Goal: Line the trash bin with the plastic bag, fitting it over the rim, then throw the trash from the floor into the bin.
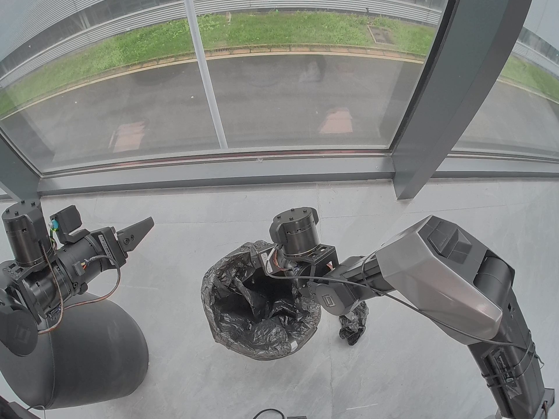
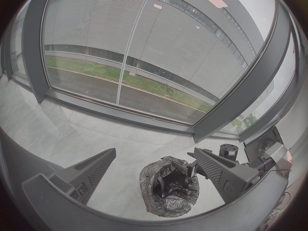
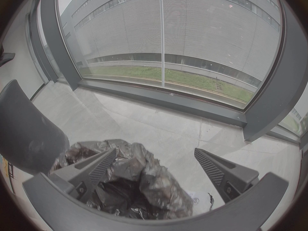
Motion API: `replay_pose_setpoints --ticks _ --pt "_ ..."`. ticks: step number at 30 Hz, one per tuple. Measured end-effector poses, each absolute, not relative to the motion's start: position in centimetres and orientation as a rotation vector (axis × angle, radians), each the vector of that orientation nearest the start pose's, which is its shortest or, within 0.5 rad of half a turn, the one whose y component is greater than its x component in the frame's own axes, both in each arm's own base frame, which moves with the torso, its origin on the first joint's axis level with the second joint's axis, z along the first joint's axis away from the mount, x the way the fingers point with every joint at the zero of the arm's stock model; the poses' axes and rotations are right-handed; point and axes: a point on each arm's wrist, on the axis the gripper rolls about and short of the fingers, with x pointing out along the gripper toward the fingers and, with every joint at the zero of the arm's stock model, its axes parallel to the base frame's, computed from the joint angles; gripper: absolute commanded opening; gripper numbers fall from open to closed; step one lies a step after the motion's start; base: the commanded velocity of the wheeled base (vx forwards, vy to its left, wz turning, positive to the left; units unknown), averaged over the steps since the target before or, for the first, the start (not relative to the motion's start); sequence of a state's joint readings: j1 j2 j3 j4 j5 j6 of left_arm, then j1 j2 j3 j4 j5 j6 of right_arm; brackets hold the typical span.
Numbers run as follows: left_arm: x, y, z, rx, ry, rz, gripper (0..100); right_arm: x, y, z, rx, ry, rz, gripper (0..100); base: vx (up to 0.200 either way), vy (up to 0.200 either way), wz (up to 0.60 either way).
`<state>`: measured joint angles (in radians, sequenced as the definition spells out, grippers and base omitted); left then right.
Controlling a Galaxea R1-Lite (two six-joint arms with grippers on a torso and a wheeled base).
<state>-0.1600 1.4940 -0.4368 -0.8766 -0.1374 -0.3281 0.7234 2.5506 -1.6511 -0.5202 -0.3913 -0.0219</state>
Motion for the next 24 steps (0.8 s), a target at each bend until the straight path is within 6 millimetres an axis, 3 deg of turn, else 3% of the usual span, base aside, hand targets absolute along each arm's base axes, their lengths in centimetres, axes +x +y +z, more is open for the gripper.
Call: replay_pose_setpoints --ticks 12,24 --pt "22.8 -4.0 16.2 -0.322 0.243 -0.261 100 37.4 32.3 3.2 -0.257 0.375 0.333 100 0.0 0.0 0.0" --pt "23.0 -4.1 15.6 -0.321 0.266 -0.257 100 38.7 31.8 2.2 -0.241 0.341 0.312 100 0.0 0.0 0.0"
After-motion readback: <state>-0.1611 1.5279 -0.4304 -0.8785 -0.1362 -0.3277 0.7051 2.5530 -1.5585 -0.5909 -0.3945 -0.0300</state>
